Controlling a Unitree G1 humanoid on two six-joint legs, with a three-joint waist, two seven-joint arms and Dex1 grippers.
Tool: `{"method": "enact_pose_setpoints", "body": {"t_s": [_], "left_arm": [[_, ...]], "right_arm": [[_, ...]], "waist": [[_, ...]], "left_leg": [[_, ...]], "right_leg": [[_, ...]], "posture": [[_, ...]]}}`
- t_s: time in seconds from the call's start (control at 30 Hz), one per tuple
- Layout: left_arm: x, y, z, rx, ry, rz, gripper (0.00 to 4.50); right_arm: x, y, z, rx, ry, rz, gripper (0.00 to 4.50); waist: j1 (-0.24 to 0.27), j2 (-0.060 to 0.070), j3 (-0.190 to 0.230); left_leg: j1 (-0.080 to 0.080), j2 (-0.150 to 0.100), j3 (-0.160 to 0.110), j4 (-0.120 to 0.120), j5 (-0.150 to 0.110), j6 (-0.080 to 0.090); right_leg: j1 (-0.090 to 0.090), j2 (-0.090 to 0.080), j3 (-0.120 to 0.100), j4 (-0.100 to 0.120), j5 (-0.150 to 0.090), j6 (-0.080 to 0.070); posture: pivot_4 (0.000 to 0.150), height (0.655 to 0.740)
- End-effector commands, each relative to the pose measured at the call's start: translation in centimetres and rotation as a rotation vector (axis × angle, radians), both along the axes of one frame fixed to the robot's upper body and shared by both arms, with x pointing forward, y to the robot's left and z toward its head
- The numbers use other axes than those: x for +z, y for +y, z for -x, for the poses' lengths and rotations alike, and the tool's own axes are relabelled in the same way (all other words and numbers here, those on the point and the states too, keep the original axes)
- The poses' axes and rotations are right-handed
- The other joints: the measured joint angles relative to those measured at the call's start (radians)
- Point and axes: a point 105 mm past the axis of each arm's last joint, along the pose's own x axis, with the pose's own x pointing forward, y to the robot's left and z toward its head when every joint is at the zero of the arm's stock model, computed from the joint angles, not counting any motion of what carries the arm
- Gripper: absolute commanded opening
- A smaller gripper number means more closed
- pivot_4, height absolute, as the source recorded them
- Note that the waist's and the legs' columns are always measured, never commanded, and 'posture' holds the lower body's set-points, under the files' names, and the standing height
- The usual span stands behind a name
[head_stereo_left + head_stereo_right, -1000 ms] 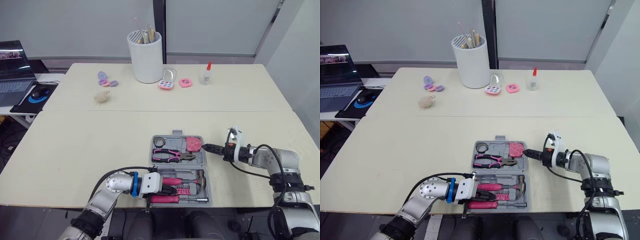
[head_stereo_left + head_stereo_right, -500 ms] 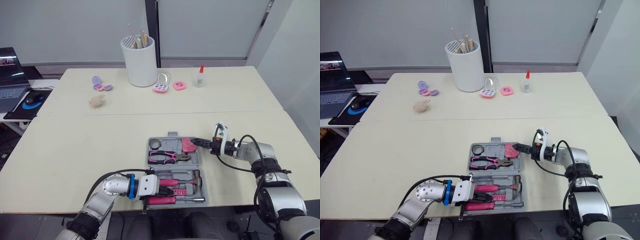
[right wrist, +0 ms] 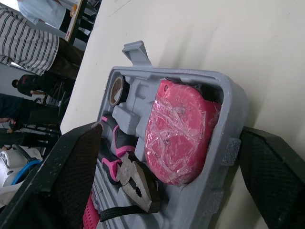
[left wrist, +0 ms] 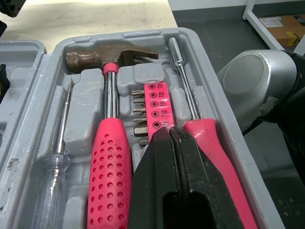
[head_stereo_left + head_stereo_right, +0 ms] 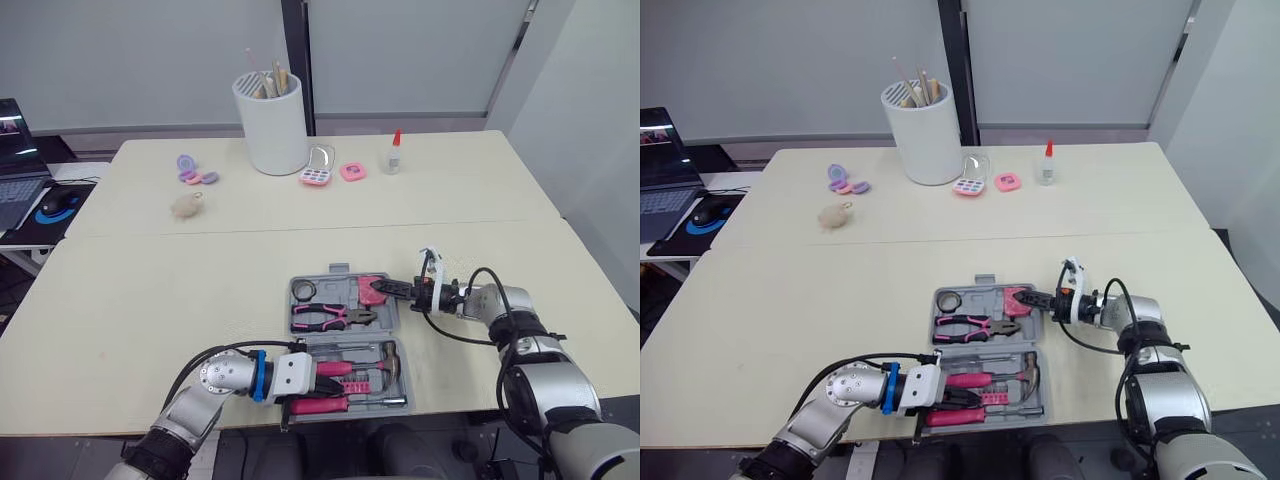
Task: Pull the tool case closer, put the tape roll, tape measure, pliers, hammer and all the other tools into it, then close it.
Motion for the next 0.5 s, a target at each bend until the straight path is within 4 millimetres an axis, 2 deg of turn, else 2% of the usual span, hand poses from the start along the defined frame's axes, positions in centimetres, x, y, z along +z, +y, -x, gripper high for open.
{"method": "enact_pose_setpoints", "body": {"t_s": [0.03, 0.27, 0.5], "left_arm": [[-2.2, 1.0, 1.3, -0.010, 0.079, -0.095, 0.00], [-2.1, 0.9, 1.3, -0.012, 0.069, -0.097, 0.00], [-2.1, 1.0, 1.1, -0.013, 0.059, -0.100, 0.00]], "right_arm": [[2.2, 0.5, -0.3, 0.042, -0.059, -0.069, 4.48], [5.0, 0.3, -0.1, 0.087, -0.118, -0.115, 4.48], [6.4, 0.4, 0.8, 0.109, -0.150, -0.121, 4.48]], "waist": [[0.000, 0.000, 0.000], [0.002, 0.001, 0.000], [0.004, 0.001, 0.000]], "left_leg": [[0.000, 0.000, 0.000, 0.000, 0.000, 0.000], [-0.006, 0.000, 0.001, 0.000, 0.000, 0.000], [-0.007, 0.000, 0.000, 0.000, 0.000, 0.000]], "right_leg": [[0.000, 0.000, 0.000, 0.000, 0.000, 0.000], [-0.005, 0.000, 0.001, 0.000, 0.000, 0.000], [-0.006, 0.000, 0.000, -0.001, 0.000, 0.000]], "posture": [[0.150, 0.7400], [0.150, 0.7400], [0.150, 0.7400]]}}
